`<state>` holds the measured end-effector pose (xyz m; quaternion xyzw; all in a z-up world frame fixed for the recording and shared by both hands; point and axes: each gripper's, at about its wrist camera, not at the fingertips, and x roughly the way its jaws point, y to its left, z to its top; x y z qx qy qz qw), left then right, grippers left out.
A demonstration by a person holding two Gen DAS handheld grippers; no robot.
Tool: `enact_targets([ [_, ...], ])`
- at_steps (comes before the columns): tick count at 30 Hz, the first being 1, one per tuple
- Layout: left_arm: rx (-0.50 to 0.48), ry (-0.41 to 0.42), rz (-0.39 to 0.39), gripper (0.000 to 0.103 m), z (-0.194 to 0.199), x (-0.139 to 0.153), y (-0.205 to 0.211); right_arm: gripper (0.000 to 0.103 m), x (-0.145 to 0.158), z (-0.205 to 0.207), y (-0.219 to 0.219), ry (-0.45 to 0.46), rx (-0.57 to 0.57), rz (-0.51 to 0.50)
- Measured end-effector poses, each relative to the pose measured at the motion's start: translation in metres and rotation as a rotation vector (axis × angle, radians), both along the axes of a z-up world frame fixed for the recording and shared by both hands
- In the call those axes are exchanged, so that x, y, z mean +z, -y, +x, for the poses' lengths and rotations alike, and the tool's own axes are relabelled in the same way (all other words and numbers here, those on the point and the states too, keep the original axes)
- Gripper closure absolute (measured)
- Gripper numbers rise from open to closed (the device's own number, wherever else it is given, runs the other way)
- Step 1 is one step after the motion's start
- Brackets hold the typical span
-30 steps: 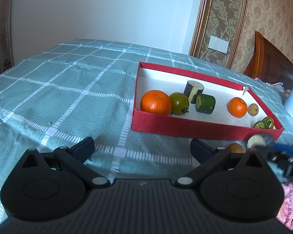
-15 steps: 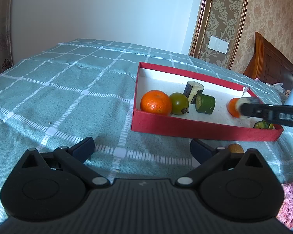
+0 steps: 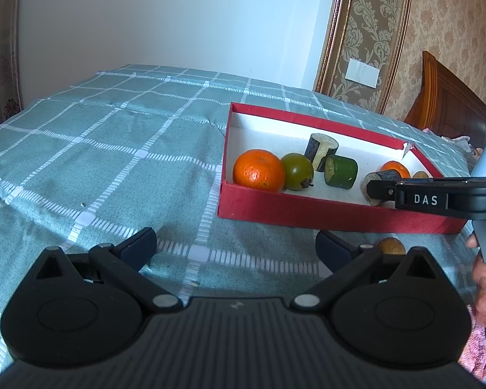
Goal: Organize fruits
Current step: 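Lower the log piece into the red box and open the right gripper, then withdraw the right gripper from the box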
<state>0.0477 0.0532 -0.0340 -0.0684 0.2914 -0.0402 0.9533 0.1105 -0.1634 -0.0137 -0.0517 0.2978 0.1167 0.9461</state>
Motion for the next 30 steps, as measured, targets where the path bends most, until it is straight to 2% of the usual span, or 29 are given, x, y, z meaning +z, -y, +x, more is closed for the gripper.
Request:
enact_targets([
  [7,0.0,0.0,0.0,0.0,0.0,0.0,0.0,0.069,-0.004,-0.001,0.001,-0.009,-0.012,-0.012],
  [10,0.0,0.0,0.0,0.0,0.0,0.0,0.0,0.068,-0.001,-0.003,0.005,-0.016,-0.011,0.016],
  [12,0.0,-0.001,0.001,0.0,0.0,0.0,0.0,0.058,0.001,-0.006,0.006,-0.013,-0.007,0.023],
  [24,0.0,-0.004,0.009,0.0,0.001,-0.001,0.001,0.041,0.019,-0.047,0.018,0.06,0.021,0.04],
  [30,0.0,-0.006,0.015,0.0,0.002,-0.001,0.002,0.038,0.028,-0.079,0.035,0.104,0.034,0.041],
])
